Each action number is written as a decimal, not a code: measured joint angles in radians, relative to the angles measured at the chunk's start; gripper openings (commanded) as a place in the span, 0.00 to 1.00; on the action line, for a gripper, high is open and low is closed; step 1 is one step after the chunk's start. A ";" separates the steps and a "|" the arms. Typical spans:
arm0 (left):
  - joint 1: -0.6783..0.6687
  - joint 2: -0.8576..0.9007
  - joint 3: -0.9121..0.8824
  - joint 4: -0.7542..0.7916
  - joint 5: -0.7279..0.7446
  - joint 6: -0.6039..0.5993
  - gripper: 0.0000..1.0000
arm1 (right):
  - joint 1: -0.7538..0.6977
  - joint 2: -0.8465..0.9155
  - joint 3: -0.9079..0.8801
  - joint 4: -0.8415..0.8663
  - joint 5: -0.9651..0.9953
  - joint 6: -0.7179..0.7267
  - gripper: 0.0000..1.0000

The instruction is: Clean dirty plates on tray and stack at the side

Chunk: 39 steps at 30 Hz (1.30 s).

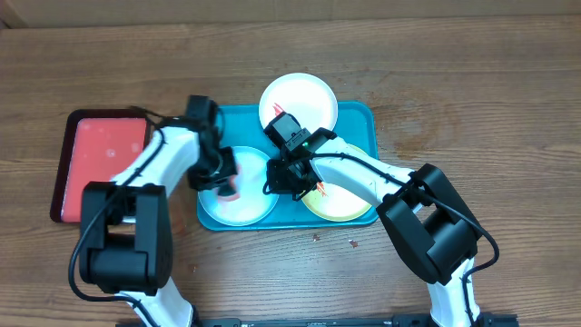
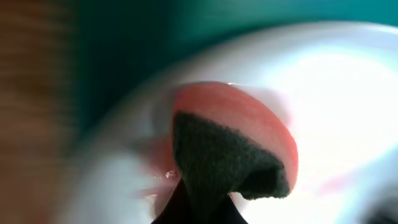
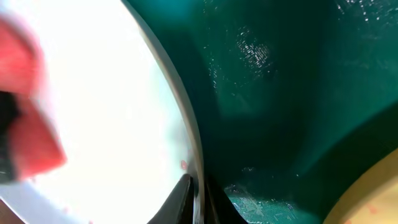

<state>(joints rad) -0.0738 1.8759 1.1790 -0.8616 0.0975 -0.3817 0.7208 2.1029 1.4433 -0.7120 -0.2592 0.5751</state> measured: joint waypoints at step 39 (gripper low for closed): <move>0.572 -0.353 0.138 -0.084 -0.171 -0.062 0.04 | 0.262 0.003 0.548 -0.239 1.091 -0.575 0.04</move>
<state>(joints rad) 0.4984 1.5227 1.3174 -0.9455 -0.0731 -0.4435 0.9833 2.1056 1.9915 -0.9512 0.8322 0.0006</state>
